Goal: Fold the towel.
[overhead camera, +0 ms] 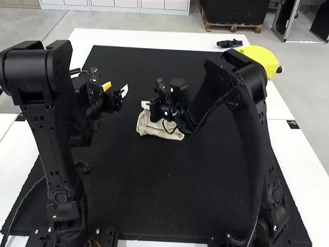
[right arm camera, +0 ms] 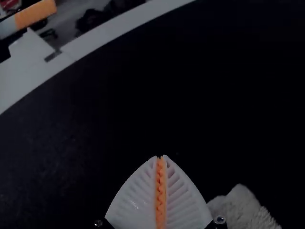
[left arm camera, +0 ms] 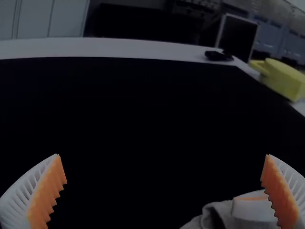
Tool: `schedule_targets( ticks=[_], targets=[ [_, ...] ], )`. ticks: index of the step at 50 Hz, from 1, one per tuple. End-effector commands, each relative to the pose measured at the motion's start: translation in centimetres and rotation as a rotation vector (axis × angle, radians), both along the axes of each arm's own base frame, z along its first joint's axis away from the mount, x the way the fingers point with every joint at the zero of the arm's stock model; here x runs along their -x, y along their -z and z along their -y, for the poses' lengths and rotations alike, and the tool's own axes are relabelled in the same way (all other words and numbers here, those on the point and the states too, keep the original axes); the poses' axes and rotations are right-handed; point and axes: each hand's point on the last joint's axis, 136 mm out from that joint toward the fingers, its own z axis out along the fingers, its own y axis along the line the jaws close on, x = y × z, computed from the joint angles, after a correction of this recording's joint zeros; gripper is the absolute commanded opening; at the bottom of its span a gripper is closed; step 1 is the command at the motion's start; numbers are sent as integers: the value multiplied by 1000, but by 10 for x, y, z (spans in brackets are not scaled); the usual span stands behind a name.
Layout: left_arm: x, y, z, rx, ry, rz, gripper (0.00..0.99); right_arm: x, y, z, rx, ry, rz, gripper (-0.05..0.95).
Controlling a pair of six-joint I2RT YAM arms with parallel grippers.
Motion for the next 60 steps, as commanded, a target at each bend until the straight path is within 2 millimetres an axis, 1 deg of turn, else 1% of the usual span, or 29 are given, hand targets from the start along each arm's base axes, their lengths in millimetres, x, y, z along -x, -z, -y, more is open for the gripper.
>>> schedule_targets(
  ticks=[1,4,7,8,10,13,17,19,20,22,24,28,34,37,42,43,44,46,49,53,57,60],
  targets=[
    [1,-20,1,-1,-4,53,961,-11,-41,-1,-23,31,112,-18],
    [2,-22,0,-1,-5,57,961,-20,-54,5,-37,56,134,-18],
    [2,-24,0,-2,-5,65,961,-36,-63,18,-45,97,152,-18],
    [2,-25,0,-3,-7,71,961,-47,-68,28,-45,126,162,-18],
    [2,-28,0,-5,-8,80,961,-63,-73,44,-44,173,171,-18],
    [2,-28,-4,-10,-22,83,961,-81,-84,65,-43,235,194,-18],
    [-1,-30,-18,-9,-85,93,961,-108,-102,103,-15,354,245,-18],
    [-2,-36,-25,-13,-118,115,961,-118,-111,121,-10,421,261,-18],
    [-3,-41,-30,-15,-137,131,961,-125,-119,134,-12,467,275,-18],
    [-3,-47,-34,-18,-154,146,961,-132,-131,154,-14,529,292,-18],
    [-2,-57,-39,-21,-178,172,961,-137,-145,173,-21,584,311,-18],
    [-1,-79,-46,-29,-205,208,961,-139,-174,210,-34,703,352,-18],
    [3,-112,-49,-43,-227,233,961,-131,-209,241,-59,779,390,-18],
    [9,-129,-47,-65,-231,251,961,-121,-219,251,-56,810,385,-18],
    [23,-155,-54,-132,-304,295,959,-96,-243,270,-73,867,403,-15],
    [26,-157,-55,-150,-317,292,961,-89,-249,275,-81,883,411,-16],
    [28,-157,-56,-163,-325,287,961,-84,-249,280,-80,897,411,-18],
    [32,-158,-58,-201,-345,279,961,-71,-257,289,-92,930,426,-18],
    [38,-160,-61,-225,-377,281,961,-53,-266,298,-105,940,445,-18],
    [45,-164,-61,-226,-384,293,961,-30,-270,314,-109,965,452,-20],
    [51,-161,-62,-226,-396,286,961,-7,-268,327,-106,982,452,-20],
    [54,-157,-61,-230,-399,284,961,10,-271,337,-111,997,463,-20]
  ],
)
